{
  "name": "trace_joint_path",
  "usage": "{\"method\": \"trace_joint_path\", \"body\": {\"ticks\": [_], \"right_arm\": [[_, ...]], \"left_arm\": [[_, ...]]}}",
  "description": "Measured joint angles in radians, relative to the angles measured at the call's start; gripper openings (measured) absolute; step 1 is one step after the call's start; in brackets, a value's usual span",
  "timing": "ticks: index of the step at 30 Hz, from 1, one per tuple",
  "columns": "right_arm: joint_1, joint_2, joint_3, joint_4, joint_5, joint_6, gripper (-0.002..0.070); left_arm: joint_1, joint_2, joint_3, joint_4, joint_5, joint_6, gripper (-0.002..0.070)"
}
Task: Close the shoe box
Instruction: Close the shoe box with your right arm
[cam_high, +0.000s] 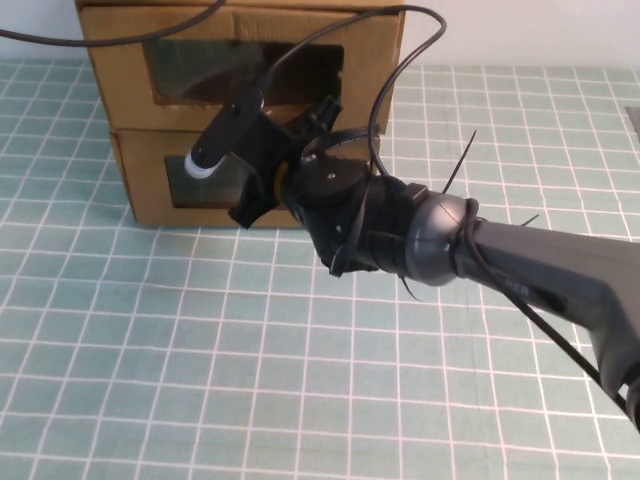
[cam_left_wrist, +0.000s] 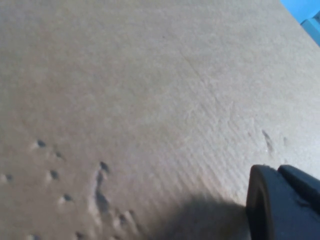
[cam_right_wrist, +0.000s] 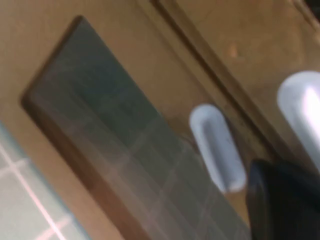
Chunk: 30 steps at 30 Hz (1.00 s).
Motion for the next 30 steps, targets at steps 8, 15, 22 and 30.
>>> {"method": "trace_joint_path", "body": {"ticks": [8,15,22,30], "right_arm": [[-0.005,0.017,-0.042,0.075,-0.052,0.004,-0.0014],[-0.002,-0.023,-0.011,0.267,-0.138,-0.077,-0.0014],[0.096,-0.231,0.141,0.615,-0.042,-0.434,-0.0014],[0.102,-0.355,0.064,0.999,0.501,-1.019,-0.0014]], "left_arm": [[0.0,0.0,-0.002,0.0,0.0,0.007,-0.0005],[0.0,0.001,-0.002,0.0,0.0,0.038,-0.0005],[0.0,-0.021,-0.002,0.0,-0.008,0.042,-0.0005],[0.0,-0.133,-0.002,0.013,0.043,0.045,-0.0005]]}}
